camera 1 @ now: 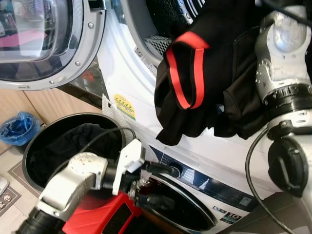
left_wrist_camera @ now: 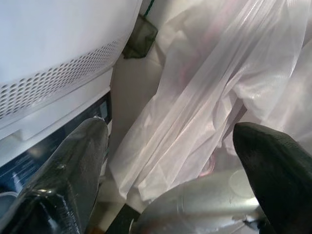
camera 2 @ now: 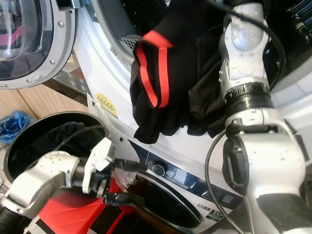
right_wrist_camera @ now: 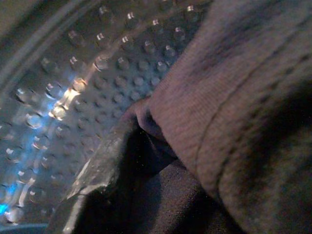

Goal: Clothes washing

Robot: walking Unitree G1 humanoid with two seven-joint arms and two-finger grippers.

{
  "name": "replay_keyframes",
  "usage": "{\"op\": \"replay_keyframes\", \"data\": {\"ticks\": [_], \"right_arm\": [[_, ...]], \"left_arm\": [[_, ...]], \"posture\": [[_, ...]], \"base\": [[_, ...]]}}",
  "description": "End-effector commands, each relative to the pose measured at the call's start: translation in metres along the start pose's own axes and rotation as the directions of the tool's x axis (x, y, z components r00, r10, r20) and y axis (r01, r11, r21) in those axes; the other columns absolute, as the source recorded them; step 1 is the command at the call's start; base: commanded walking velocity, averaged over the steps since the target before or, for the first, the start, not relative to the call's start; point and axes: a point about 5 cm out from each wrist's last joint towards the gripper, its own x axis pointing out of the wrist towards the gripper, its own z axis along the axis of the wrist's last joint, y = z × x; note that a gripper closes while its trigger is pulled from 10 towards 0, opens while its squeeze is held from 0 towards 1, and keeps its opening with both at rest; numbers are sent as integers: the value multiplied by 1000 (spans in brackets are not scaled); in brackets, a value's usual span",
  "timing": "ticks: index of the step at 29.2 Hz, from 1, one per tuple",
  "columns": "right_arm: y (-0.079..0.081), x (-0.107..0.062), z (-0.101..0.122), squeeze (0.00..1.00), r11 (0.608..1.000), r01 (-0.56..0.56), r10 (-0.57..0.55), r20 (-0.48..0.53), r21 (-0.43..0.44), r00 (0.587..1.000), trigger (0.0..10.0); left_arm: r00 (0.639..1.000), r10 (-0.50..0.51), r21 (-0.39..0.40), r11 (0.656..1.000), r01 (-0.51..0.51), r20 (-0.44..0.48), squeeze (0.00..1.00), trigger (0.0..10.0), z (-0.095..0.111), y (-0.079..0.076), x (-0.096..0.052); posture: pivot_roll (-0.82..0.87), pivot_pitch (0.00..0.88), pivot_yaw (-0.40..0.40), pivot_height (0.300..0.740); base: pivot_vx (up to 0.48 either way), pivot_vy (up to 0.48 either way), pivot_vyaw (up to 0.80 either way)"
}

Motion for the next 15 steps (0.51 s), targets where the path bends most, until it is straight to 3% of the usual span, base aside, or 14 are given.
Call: {"op": "replay_keyframes", "data": {"ticks": [1, 5, 7, 11, 12, 13, 15], "right_arm": [[-2, 10, 6, 0, 998, 32, -34, -37, -57, 999, 10000], [10, 13, -1, 0, 993, 18, -36, -162, -114, 986, 10000], [23, 8, -14, 0, 988, -53, 10, -284, -144, 959, 10000], [38, -5, -33, 0, 988, -131, 86, -433, -76, 897, 10000], [47, -13, -42, 0, 983, -176, 133, -491, -43, 861, 10000], [47, -13, -42, 0, 983, -176, 133, -491, -43, 861, 10000], [59, -25, -54, 0, 982, -180, 176, -559, 49, 810, 10000]], "left_arm": [[1000, 3, 23, 1000, -3, 5, 0, 10000, 4, -3, 4], [999, 19, 24, 1000, -20, 34, 0, 10000, 6, -3, 8], [999, 23, 26, 999, -24, 44, 0, 10000, 6, -3, 12], [998, 21, 20, 1000, -23, 57, 0, 10000, 7, -6, 15], [998, 20, 17, 1000, -21, 63, 0, 10000, 7, -7, 16], [998, 20, 17, 1000, -21, 63, 0, 10000, 7, -7, 16], [998, 19, 17, 1000, -21, 65, 0, 10000, 7, -8, 18]], "posture": [[130, 127, -75, 740], [133, 127, -78, 740], [144, 127, -87, 740], [147, 128, -93, 740], [147, 128, -93, 740], [147, 128, -93, 740], [151, 132, -96, 740]], "base": [[0, 0, 0], [0, 0, 0], [0, 0, 0], [0, 0, 0], [0, 0, 0], [0, 0, 0], [0, 0, 0]]}}
